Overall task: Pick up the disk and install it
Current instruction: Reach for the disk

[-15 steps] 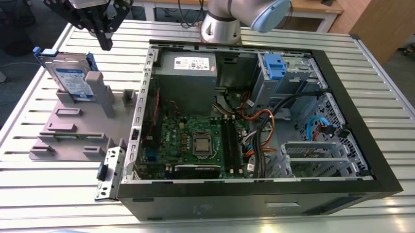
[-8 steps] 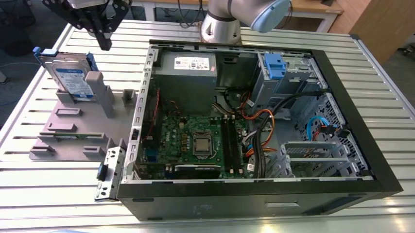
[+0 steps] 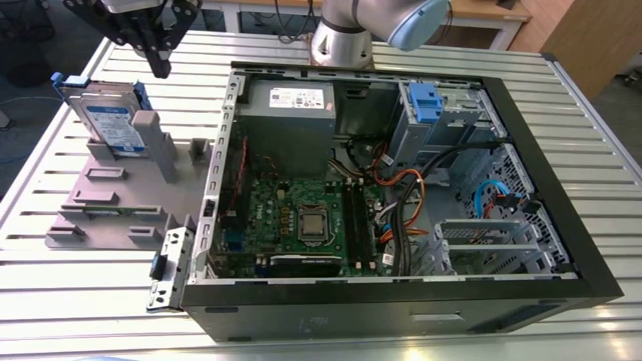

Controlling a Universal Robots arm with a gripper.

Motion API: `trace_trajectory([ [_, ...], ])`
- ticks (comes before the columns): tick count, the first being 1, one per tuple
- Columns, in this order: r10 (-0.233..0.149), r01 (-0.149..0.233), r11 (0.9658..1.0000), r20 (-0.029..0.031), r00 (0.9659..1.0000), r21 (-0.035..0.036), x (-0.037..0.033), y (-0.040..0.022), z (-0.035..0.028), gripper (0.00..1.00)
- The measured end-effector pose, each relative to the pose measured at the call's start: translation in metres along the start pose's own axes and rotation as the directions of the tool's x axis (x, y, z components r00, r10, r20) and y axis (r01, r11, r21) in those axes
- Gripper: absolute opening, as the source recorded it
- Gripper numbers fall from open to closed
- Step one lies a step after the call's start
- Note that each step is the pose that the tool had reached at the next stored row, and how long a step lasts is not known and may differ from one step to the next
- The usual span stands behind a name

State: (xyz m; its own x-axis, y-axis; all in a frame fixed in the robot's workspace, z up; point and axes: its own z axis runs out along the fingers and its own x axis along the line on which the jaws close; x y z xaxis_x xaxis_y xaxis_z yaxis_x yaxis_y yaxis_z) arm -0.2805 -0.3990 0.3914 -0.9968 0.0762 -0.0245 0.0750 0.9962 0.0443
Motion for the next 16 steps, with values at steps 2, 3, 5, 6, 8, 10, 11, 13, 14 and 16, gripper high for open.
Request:
trace_trajectory([
  [2, 0.000, 0.000, 1.0000, 0.0000, 1.0000, 0.0000, 0.0005, 0.0000, 0.0000, 0.11],
  [3, 0.000, 0.000, 1.0000, 0.0000, 1.0000, 0.0000, 0.0007, 0.0000, 0.0000, 0.11],
  [5, 0.000, 0.000, 1.0000, 0.0000, 1.0000, 0.0000, 0.0012, -0.0001, 0.0000, 0.11],
  [6, 0.000, 0.000, 1.0000, 0.0000, 1.0000, -0.0001, 0.0014, -0.0001, 0.0000, 0.11],
  [8, 0.000, 0.000, 1.0000, 0.0000, 1.0000, 0.0000, 0.0019, -0.0001, 0.0000, 0.11],
  [10, 0.000, 0.000, 1.0000, 0.0000, 1.0000, 0.0000, 0.0023, -0.0002, 0.0000, 0.11],
  [11, 0.000, 0.000, 1.0000, 0.0000, 1.0000, 0.0000, 0.0026, -0.0002, 0.0000, 0.11],
  [13, 0.000, 0.000, 1.0000, 0.0000, 1.0000, 0.0000, 0.0029, -0.0002, 0.0000, 0.11],
  [14, 0.000, 0.000, 1.0000, 0.0000, 1.0000, 0.0000, 0.0031, -0.0002, 0.0000, 0.11],
  [16, 0.000, 0.000, 1.0000, 0.0000, 1.0000, 0.0000, 0.0035, -0.0003, 0.0000, 0.11],
])
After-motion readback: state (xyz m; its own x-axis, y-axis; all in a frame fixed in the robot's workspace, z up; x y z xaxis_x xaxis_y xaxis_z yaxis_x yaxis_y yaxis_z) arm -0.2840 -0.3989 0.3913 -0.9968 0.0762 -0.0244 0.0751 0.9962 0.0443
